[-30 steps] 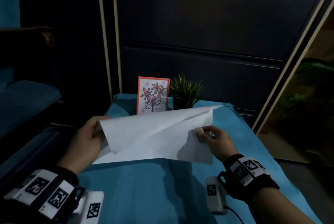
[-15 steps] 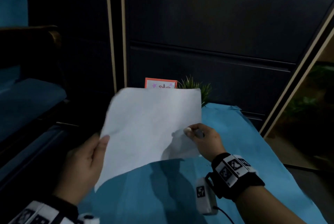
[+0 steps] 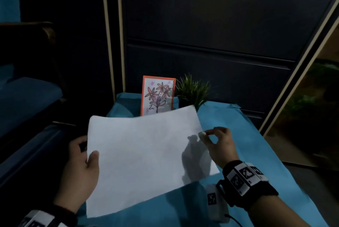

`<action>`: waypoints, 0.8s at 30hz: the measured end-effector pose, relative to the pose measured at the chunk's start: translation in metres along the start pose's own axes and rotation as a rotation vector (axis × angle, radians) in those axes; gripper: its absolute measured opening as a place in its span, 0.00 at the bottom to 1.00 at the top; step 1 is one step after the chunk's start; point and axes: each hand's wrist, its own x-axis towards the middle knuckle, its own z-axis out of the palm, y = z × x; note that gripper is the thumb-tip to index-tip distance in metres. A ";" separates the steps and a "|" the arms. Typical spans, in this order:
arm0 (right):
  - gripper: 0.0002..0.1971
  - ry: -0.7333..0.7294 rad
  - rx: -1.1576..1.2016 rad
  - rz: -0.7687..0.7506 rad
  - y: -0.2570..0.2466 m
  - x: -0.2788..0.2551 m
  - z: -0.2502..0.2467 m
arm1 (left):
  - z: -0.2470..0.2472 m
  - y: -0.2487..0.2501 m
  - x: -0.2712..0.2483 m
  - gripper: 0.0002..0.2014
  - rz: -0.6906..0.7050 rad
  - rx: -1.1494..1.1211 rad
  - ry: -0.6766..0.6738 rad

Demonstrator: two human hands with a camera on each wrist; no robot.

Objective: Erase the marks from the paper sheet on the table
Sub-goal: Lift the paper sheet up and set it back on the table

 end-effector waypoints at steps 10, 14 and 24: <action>0.05 -0.511 -0.284 -0.112 0.009 -0.046 0.022 | -0.007 -0.025 -0.011 0.41 -0.164 0.387 -0.313; 0.08 -0.547 -0.327 -0.119 0.007 -0.044 0.022 | -0.029 -0.001 0.007 0.36 0.027 0.644 -0.311; 0.10 -0.534 -0.351 -0.107 0.001 -0.028 0.014 | 0.058 0.051 0.045 0.24 0.292 0.895 -0.802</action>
